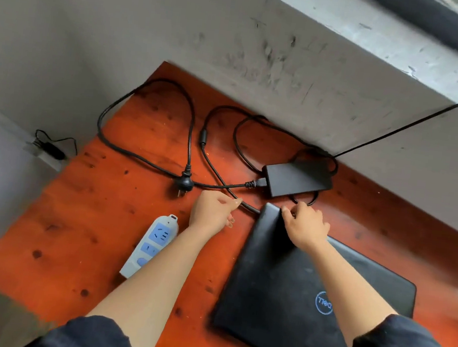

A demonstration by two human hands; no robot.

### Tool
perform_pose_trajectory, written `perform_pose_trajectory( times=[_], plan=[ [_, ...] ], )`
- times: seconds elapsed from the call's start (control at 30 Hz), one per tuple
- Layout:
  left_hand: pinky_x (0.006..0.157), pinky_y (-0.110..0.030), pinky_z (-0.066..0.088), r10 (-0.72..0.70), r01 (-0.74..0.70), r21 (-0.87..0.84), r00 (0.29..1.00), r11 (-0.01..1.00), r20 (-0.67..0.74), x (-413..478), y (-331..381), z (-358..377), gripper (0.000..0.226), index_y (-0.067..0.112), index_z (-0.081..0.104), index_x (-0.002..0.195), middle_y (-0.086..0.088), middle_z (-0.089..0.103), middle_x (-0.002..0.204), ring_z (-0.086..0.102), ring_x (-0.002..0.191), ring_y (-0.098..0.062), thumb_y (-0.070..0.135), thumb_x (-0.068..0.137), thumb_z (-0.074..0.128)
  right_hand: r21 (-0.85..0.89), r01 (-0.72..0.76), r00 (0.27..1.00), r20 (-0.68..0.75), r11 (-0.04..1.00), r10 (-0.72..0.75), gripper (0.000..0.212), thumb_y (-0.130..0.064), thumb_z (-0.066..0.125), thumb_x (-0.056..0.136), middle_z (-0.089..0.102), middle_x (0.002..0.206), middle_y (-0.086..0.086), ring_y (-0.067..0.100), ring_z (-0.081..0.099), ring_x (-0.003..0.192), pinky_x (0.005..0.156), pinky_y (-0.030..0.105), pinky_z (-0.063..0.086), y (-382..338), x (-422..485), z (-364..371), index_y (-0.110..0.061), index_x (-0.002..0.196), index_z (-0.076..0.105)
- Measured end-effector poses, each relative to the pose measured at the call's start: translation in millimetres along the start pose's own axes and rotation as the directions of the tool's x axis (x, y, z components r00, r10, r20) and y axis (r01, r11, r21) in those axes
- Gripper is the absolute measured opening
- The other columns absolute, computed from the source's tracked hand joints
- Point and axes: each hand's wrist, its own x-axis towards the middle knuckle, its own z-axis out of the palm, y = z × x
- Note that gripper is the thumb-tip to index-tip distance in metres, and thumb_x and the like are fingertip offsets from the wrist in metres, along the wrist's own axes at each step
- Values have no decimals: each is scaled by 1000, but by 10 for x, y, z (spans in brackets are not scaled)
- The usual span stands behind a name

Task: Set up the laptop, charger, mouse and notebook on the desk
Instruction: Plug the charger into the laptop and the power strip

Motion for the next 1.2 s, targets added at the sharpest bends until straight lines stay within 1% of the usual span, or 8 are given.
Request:
perform_pose_trajectory(
  times=[0.13, 0.33, 0.47, 0.63, 0.8, 1.0, 1.1, 1.2],
  plan=[
    [67, -32, 56, 129, -116, 79, 974, 990, -185, -129, -75, -344, 17, 24, 68, 74, 3, 70, 63, 67, 62, -16, 38, 84, 68, 51, 107, 985, -143, 993, -99, 26, -24, 47, 92, 54, 110, 22, 40, 49, 105, 84, 45, 42, -245, -77, -88, -1, 99, 54],
    [59, -23, 41, 232, -147, 237, 895, 960, -382, -294, -425, -807, 17, 19, 69, 85, 2, 67, 82, 61, 76, -16, 34, 89, 62, 174, 306, 952, -58, 936, -300, 20, -20, 49, 86, 60, 101, 19, 37, 54, 99, 83, 42, 45, -1141, -159, -9, -3, 91, 59],
    [70, -23, 38, 230, -112, 281, 873, 953, -431, -438, -717, -909, 11, 21, 68, 92, 2, 60, 96, 55, 94, -17, 30, 90, 61, 301, 342, 932, 12, 890, -362, 22, -26, 52, 88, 62, 102, 16, 34, 56, 99, 77, 35, 41, -1653, -234, 176, -6, 96, 55],
    [71, -22, 38, 237, -80, 344, 864, 936, -444, -596, -999, -982, 23, 24, 65, 108, 5, 57, 107, 51, 105, -13, 38, 91, 58, 307, 306, 942, 40, 901, -334, 40, -46, 52, 90, 64, 106, 17, 36, 57, 101, 74, 38, 41, -1982, -210, 295, -8, 102, 50],
    [82, -26, 46, 225, -55, 408, 895, 911, -384, -734, -1273, -1028, 44, 20, 58, 126, 2, 53, 119, 45, 113, -14, 45, 90, 57, 302, 319, 939, 28, 898, -343, 30, -40, 56, 90, 57, 79, 7, 33, 58, 85, 63, 31, 35, -2126, -190, 286, -13, 79, 51],
    [73, -19, 42, 257, -71, 473, 904, 878, -342, -828, -1351, -1005, 53, 20, 58, 128, 6, 52, 114, 42, 100, -7, 55, 89, 50, 287, 397, 893, 97, 872, -439, 35, -35, 55, 90, 51, 60, 1, 25, 52, 62, 51, 28, 33, -2134, -310, 98, -12, 65, 46],
    [75, -22, 44, 280, -89, 480, 897, 873, -342, -872, -1365, -981, 52, 23, 59, 124, 5, 51, 112, 42, 100, -9, 58, 85, 54, 349, 437, 840, 172, 829, -515, 34, -35, 55, 91, 60, 61, 2, 18, 57, 51, 50, 28, 44, -2015, -465, 63, -16, 65, 46],
    [76, -25, 46, 271, -79, 481, 899, 873, -345, -920, -1376, -967, 56, 26, 57, 127, 4, 52, 113, 44, 103, -12, 60, 82, 58, 462, 422, 780, 253, 780, -572, 27, -32, 56, 92, 65, 66, 4, 20, 63, 54, 57, 39, 55, -1893, -625, 96, -16, 71, 50]
  ],
)
